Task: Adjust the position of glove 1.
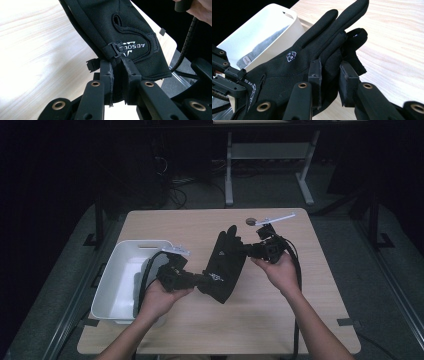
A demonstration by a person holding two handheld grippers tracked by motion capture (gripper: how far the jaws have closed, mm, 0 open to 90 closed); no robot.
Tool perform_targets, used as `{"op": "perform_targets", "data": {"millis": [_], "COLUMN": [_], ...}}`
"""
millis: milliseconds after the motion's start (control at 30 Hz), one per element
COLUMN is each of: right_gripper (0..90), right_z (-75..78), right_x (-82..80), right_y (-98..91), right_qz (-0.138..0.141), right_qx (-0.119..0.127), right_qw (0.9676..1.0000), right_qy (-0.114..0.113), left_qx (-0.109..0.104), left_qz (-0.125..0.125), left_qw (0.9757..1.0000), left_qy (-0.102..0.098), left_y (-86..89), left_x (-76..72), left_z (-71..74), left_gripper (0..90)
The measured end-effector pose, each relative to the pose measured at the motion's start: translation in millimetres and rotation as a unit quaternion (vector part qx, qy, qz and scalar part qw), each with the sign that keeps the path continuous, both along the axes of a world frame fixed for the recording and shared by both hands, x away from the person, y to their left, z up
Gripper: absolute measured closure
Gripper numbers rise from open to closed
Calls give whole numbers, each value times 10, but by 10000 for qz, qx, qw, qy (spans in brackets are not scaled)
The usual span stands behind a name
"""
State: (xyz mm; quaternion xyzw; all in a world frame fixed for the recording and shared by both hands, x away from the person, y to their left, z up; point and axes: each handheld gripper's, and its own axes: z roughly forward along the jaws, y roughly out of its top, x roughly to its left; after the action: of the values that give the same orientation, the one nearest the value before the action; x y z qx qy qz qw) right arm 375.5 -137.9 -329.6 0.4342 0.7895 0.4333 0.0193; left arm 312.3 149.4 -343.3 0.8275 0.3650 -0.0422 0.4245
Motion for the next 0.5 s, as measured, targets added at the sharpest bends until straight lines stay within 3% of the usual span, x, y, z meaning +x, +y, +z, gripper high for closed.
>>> {"op": "perform_targets", "data": {"millis": [500], "right_gripper": [742], "right_z": [100], "right_x": [78], "right_y": [281], "right_qz": [213], "right_qx": [-113], "right_qw": [9997], "right_qy": [-60], "left_qx": [-18], "left_qz": [111], "left_qw": [9999], "left_qy": [-84], "left_y": [235], "left_x": [-29], "left_z": [65], "left_gripper": [800]}}
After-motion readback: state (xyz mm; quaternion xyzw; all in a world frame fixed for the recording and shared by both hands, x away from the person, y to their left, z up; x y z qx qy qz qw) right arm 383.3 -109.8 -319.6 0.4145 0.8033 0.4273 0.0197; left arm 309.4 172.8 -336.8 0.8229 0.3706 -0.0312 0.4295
